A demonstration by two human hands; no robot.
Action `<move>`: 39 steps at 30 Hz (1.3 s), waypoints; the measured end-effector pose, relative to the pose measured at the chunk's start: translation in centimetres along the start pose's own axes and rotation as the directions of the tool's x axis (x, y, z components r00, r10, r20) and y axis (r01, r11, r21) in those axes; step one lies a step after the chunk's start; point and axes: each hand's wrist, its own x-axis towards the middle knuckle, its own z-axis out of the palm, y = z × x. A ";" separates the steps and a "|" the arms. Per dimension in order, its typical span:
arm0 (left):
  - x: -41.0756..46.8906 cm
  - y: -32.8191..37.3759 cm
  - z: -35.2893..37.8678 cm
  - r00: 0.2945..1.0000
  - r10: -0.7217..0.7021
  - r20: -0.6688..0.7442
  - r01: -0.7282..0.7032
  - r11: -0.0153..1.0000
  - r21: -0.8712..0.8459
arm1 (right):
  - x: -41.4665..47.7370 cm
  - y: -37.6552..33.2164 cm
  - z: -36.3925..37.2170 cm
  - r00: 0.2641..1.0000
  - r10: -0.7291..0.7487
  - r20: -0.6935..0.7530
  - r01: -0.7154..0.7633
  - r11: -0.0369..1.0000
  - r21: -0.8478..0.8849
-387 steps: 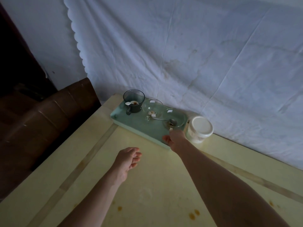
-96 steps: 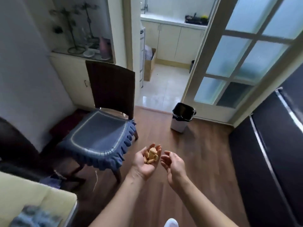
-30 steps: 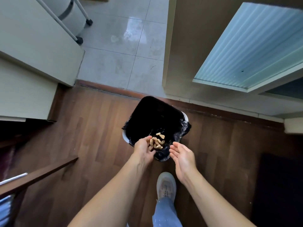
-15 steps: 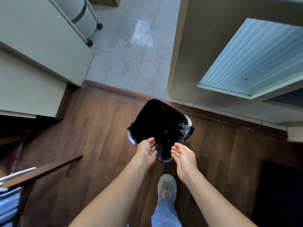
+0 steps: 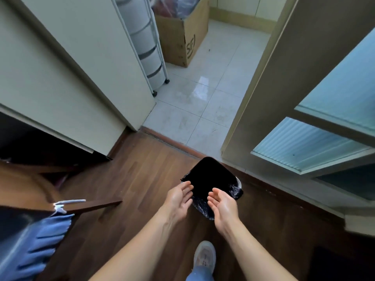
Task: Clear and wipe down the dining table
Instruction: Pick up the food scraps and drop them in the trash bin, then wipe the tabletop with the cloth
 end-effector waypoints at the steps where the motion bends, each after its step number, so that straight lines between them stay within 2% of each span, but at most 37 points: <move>1: -1.8 1.0 -0.7 1.000 0.029 0.009 -0.028 1.000 -0.011 | -1.7 -0.4 0.9 1.000 -0.009 0.025 0.009 1.000 -0.003; 10: -19.7 5.1 -12.6 0.966 0.244 0.081 -0.229 0.960 -0.161 | -19.9 2.6 7.3 0.949 -0.061 0.310 0.098 0.990 -0.105; 17: -33.2 1.9 -27.5 0.921 0.389 -0.015 -0.375 0.874 -0.309 | -35.6 12.3 10.5 0.847 -0.009 0.531 0.161 0.957 -0.240; 21: -39.9 -1.6 -37.0 0.878 0.464 -0.114 -0.470 0.797 -0.379 | -44.6 18.9 11.7 0.766 0.040 0.642 0.260 0.894 -0.366; 25: -45.3 -4.6 -44.6 0.837 0.502 -0.218 -0.544 0.714 -0.442 | -50.2 24.5 13.2 0.701 0.103 0.706 0.345 0.817 -0.462; 31: -51.2 -8.5 -53.6 0.762 0.524 -0.380 -0.647 0.595 -0.477 | -55.5 31.6 15.5 0.595 0.262 0.760 0.322 0.789 -0.524; 39: -53.7 -12.0 -62.9 0.722 0.453 -0.522 -0.691 0.496 -0.525 | -60.1 40.1 18.2 0.529 0.394 0.751 0.343 0.711 -0.614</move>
